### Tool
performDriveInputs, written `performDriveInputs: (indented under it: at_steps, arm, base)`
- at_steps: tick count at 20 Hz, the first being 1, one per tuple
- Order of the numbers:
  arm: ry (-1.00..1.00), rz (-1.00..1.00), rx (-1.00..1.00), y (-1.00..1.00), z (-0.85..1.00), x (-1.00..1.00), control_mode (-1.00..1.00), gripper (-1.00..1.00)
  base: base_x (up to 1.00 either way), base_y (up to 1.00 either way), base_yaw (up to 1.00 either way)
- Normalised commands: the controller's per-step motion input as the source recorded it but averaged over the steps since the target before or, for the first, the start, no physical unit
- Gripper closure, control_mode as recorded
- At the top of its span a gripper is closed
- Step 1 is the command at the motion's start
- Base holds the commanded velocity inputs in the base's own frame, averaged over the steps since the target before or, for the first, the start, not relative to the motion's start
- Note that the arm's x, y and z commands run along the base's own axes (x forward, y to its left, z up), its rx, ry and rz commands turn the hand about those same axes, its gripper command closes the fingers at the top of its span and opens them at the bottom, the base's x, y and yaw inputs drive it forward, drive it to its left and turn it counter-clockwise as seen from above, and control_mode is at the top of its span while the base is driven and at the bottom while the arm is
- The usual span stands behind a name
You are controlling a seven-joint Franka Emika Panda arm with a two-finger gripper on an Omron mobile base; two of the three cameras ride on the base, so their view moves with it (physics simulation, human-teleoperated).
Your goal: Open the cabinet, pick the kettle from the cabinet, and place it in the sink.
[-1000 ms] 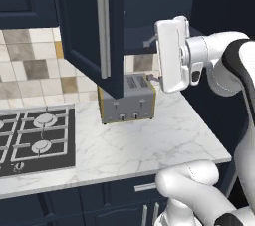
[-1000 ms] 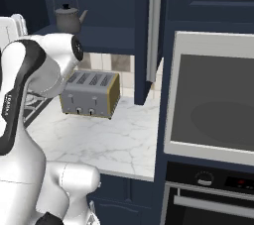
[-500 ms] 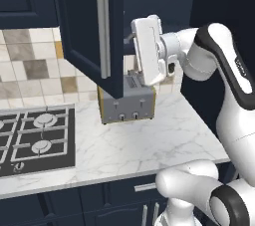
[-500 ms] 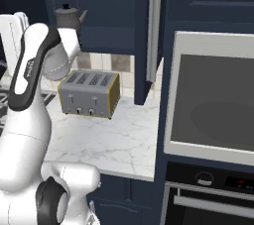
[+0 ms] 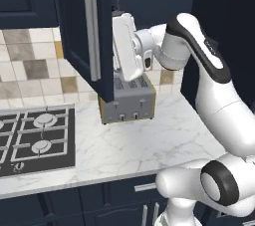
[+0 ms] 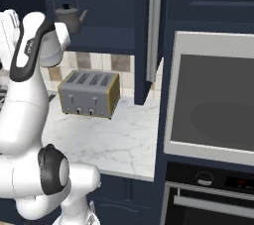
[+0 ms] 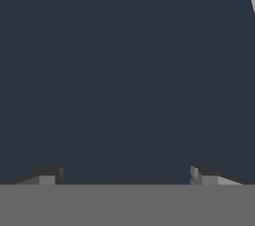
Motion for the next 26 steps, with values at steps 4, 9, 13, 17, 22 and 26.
performDriveInputs:
  at_steps: [4,9,13,17,22,26]
  arm:
    - [-0.03,0.08,-0.02,0.65,-0.07,0.01,-1.00,-1.00]
    - [-0.15,0.00,-0.05,0.67,-0.13,0.05,-1.00,-1.00]
    - [-0.17,-0.07,-0.10,0.65,-0.09,0.13,-1.00,-1.00]
    - [-0.14,-0.12,-0.10,0.62,-0.12,0.15,-1.00,-1.00]
    - [-0.08,-0.11,-0.05,0.39,-0.13,0.18,-1.00,-1.00]
    - [0.00,-0.07,-0.03,-0.14,-0.03,0.03,-1.00,-1.00]
  base:
    - [0.00,0.00,0.00]
    - [0.00,0.00,0.00]
    - [0.00,0.00,0.00]
    - [0.00,0.00,0.00]
    - [0.00,0.00,0.00]
    - [0.00,0.00,0.00]
